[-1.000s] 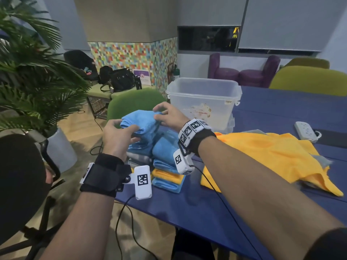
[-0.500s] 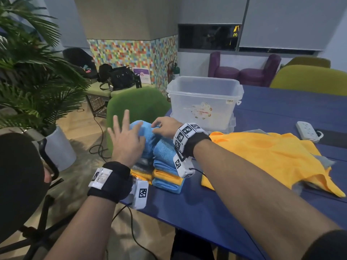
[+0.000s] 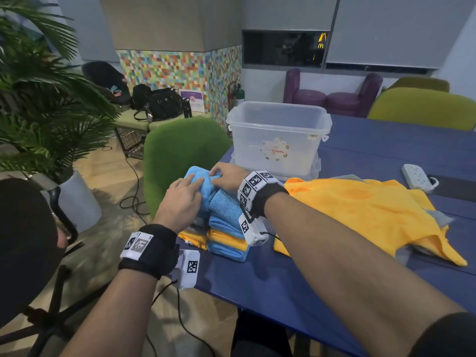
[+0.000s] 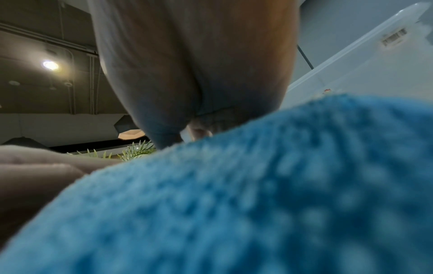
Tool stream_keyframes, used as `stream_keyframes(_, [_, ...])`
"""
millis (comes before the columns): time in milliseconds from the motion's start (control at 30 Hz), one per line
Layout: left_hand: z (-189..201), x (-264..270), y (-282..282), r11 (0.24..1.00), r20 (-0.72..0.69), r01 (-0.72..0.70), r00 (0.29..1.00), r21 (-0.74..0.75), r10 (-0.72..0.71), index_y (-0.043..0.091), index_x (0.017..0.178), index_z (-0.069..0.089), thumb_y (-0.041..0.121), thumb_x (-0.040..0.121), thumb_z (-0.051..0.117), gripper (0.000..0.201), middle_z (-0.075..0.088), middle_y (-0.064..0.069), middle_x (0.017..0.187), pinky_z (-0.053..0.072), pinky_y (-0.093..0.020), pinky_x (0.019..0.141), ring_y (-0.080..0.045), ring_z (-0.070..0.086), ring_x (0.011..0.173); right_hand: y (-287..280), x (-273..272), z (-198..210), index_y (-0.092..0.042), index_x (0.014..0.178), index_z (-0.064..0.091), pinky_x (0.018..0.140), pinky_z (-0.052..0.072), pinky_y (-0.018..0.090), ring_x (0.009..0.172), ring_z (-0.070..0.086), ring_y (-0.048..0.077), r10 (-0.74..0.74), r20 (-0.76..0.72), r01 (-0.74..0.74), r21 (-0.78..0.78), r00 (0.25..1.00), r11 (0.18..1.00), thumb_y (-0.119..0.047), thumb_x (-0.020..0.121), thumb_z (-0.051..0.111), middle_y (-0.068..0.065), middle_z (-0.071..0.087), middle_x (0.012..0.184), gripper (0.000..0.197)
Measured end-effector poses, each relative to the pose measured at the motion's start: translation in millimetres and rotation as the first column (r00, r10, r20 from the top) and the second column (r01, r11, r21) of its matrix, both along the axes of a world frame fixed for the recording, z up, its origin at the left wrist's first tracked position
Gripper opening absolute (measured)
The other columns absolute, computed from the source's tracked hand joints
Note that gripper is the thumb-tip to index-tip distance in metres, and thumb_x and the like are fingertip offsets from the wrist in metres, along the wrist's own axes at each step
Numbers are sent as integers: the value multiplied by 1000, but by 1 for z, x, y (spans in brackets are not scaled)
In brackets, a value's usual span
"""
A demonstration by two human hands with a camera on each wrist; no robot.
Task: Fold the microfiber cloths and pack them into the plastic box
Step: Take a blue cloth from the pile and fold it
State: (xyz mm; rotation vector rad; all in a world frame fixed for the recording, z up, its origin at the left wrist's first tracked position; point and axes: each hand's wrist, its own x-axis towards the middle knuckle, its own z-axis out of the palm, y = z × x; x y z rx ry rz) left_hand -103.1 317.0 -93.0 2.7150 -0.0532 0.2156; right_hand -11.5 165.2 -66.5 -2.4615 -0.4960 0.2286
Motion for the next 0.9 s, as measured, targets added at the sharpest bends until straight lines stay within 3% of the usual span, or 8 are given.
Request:
stream_keyframes(133, [13,-1,1,991,48,-10,999,-137,17,6,145,55,25,88,28,66,43,-21,157,20,-36,122,-27,32,150,3,-3,6,-20,124,61,78,39,25,102,60,22,-23,12,22,57,1000,998,-21,96,57,9,66,118,29])
stream_keyframes(300, [19,1,2,967,76,-28,996,-254,49,9,138,64,30,87,30,64,51,-11,153,26,-36,122,-23,37,147,4,-6,19,-22,134,57,87,42,26,115,61,23,-7,13,6,91,1000,996,-22,98,55,7,65,126,37])
stream_keyframes(400, [23,2,0,954,126,-18,990,-299,58,5,131,68,23,95,39,50,56,-11,147,28,-26,114,-21,44,140,2,-8,30,-23,142,53,93,40,26,121,58,22,-1,20,-1,96,1000,995,-24,100,55,5,63,133,42])
stream_keyframes(467, [22,3,1,945,169,-19,983,-327,78,2,129,68,11,102,45,37,61,-10,139,30,-16,102,-17,49,130,-2,-8,34,-23,143,52,96,41,29,121,59,22,1,24,-3,84,1000,996,-27,100,54,5,62,134,43])
stream_keyframes(533, [22,5,1,938,194,-23,976,-346,96,2,128,69,8,103,46,34,62,-8,136,29,-12,95,-13,51,124,-6,-8,35,-24,145,50,99,43,31,121,59,23,-3,24,2,52,1000,999,-30,100,54,5,62,135,45])
stream_keyframes(700, [21,9,4,947,211,-36,972,-319,108,7,131,68,16,104,47,35,58,-7,141,29,-18,100,-18,48,132,-16,-11,38,-24,147,48,109,42,37,129,54,22,-3,20,3,-3,1000,1000,-34,100,53,3,57,143,49])
stream_keyframes(900, [21,10,5,948,238,-30,965,-317,110,8,131,68,23,105,50,35,59,-7,142,31,-21,103,-18,48,133,-33,-20,44,-22,148,47,108,42,36,130,53,23,-15,25,15,2,1000,1000,-35,101,53,5,57,143,49])
